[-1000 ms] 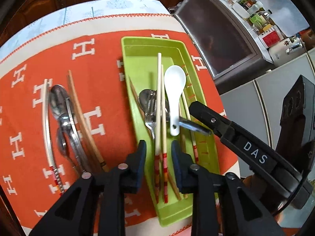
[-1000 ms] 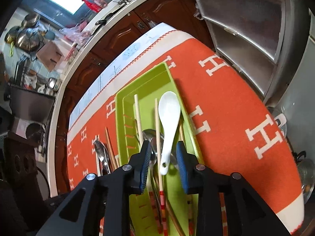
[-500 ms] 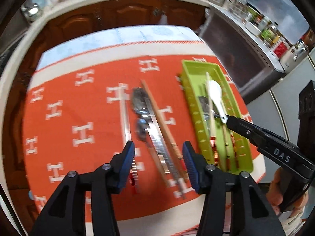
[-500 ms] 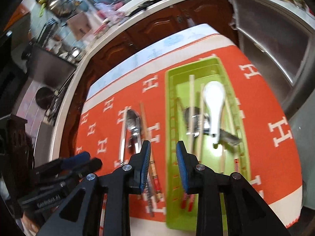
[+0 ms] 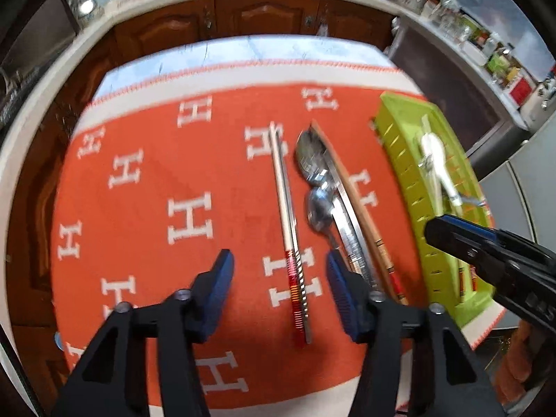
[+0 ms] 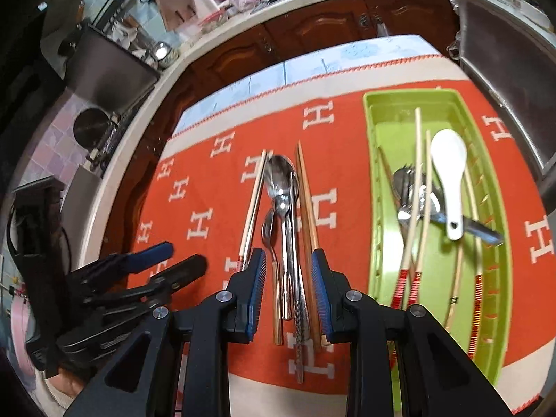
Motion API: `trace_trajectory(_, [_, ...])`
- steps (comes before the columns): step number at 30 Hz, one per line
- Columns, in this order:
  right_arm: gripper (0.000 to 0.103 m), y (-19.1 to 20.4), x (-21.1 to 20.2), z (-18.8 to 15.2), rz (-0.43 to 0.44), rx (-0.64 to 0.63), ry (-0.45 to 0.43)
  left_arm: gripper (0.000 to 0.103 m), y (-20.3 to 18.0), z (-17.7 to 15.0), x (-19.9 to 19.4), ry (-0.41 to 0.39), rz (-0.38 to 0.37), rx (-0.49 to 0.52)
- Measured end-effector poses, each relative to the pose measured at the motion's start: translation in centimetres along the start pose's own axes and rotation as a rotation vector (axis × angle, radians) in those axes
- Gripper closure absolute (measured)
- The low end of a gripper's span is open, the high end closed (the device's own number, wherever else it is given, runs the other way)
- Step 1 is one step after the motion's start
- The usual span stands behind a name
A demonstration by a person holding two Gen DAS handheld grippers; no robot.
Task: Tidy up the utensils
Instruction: 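Move both open tools back over the utensil pile, then grasp a wooden chopstick with the left tool while the right tool grasps a metal chopstick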
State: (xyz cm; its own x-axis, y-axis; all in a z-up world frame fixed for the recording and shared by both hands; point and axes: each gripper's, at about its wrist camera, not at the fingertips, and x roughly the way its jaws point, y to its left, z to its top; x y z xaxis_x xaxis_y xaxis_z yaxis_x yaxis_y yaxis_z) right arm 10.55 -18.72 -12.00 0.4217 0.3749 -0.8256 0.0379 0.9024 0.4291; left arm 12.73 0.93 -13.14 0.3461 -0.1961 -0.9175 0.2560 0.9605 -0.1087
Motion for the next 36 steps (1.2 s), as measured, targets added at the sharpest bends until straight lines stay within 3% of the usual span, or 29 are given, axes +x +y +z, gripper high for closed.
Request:
trace_trajectory(3, [0.076,-0.3,1.1,-0.1,0.002,0.0,0.013,0.064,0.7,-0.3,2.1,0.045,-0.02,-0.032])
trace_trajectory(13, [0.076,-0.4,3.2,0.1,-0.01,-0.009,0.03,0.067,1.0,-0.7,5.0,0.091,-0.005,-0.034])
trace_trajectory(30, [0.076,0.8,5.2,-0.1,-0.021,-0.04,0.056,0.068,-0.9,1.3,6.3,0.039,0.092,0.047])
trace_trajectory(31, [0.076,0.9,5.2,-0.2,-0.022,-0.041,0.055,0.071,-0.9,1.4,6.3,0.035,0.091,0.05])
trace_trajectory(33, [0.076,1.0,5.3,-0.2,-0.023,-0.046,0.058,0.096,-0.9,1.7,6.3,0.026,0.074,0.04])
trace_trajectory(36, [0.076,1.3,5.5,-0.2,-0.015,-0.056,0.062,0.1,-0.2,1.8,6.3,0.029,0.038,-0.009])
